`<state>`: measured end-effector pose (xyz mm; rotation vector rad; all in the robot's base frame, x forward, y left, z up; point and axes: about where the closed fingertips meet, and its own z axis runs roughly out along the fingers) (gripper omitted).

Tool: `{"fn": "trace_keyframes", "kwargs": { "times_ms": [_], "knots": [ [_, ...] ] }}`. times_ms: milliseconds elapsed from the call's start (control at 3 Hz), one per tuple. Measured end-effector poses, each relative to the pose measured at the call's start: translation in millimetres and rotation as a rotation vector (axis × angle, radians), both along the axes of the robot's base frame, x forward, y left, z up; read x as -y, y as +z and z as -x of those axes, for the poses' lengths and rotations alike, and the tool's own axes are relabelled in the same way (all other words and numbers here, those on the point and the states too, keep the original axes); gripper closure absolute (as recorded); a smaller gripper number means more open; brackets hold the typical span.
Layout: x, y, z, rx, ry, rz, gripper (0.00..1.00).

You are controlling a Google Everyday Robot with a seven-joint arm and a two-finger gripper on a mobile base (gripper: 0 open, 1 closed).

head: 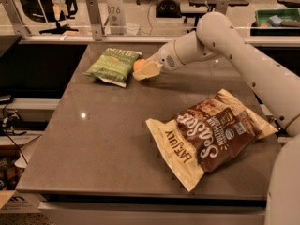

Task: Move orange near green jalapeno chip bag

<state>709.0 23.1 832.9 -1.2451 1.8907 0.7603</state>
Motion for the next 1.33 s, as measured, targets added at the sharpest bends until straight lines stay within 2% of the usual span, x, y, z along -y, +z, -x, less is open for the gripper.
{"fn": "trace_keyframes", "kwargs": {
  "times_ms": [667,1000,1333],
  "knots": [
    [-1.2,-4.7,-2.9,0.004,0.012,-0.031,0.13],
    [-1.0,-7.9,-3.8,0.003,0.017,-0.030,0.00],
    [-1.1,-8.0,-3.8,0.003,0.017,-0.031,0.00]
  ]
}}
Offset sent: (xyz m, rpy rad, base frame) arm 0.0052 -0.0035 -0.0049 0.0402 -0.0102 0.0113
